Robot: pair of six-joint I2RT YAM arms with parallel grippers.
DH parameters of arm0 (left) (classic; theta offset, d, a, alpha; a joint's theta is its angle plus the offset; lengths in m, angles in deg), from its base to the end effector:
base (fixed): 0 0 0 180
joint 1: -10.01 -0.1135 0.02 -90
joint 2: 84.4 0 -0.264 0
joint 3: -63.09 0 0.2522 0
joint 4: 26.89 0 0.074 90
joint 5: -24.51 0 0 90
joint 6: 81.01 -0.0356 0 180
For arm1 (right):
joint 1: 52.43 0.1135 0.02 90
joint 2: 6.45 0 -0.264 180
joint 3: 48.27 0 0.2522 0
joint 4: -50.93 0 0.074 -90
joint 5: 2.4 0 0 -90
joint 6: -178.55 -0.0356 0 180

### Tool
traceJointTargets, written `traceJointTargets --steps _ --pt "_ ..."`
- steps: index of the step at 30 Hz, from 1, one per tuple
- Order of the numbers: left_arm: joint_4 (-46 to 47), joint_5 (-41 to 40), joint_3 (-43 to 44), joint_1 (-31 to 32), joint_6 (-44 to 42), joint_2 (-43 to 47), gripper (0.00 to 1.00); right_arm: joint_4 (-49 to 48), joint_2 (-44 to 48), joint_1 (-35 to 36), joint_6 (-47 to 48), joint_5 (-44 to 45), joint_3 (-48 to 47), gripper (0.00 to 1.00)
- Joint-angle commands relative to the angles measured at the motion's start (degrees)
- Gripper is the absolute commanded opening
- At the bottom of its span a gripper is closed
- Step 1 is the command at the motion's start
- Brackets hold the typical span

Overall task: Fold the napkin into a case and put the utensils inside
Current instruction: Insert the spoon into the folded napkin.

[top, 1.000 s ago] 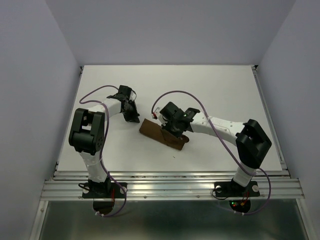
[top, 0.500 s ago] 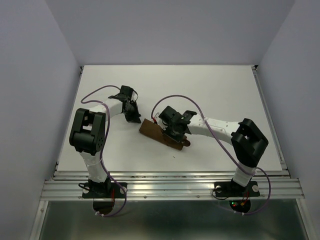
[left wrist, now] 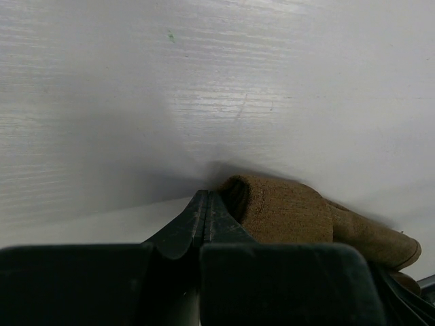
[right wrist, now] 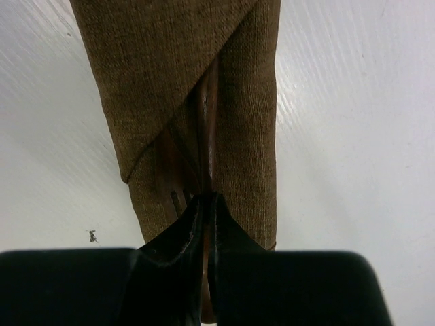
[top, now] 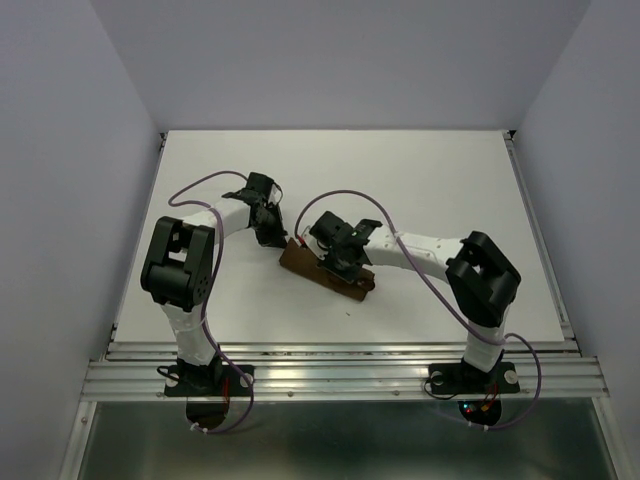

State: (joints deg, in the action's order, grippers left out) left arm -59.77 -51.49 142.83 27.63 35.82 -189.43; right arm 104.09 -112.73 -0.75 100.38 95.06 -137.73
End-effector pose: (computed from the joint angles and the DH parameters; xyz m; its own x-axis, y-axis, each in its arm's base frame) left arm 0.3536 -0.1213 0.1685 -0.9100 -0.1705 -0.3779 0.0051 0.9068 -0.4215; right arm 0.2348 0.2896 0.1912 -0.4164 -0.8547 -0.3101 -0.8539 0.4848 -0.1896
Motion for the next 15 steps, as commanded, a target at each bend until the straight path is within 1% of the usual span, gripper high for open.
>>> traceJointTargets --steps 1,15 --pt "0.0 1.4 -1.0 0.7 0.0 2.7 0.03 -0.9 -1.2 0.9 1.4 -1.2 -3.2 0.01" --pt "0.4 1.8 -1.7 0.9 0.0 2.5 0.03 -3.7 -5.1 0.9 2.2 -2.2 -8.2 0.01"
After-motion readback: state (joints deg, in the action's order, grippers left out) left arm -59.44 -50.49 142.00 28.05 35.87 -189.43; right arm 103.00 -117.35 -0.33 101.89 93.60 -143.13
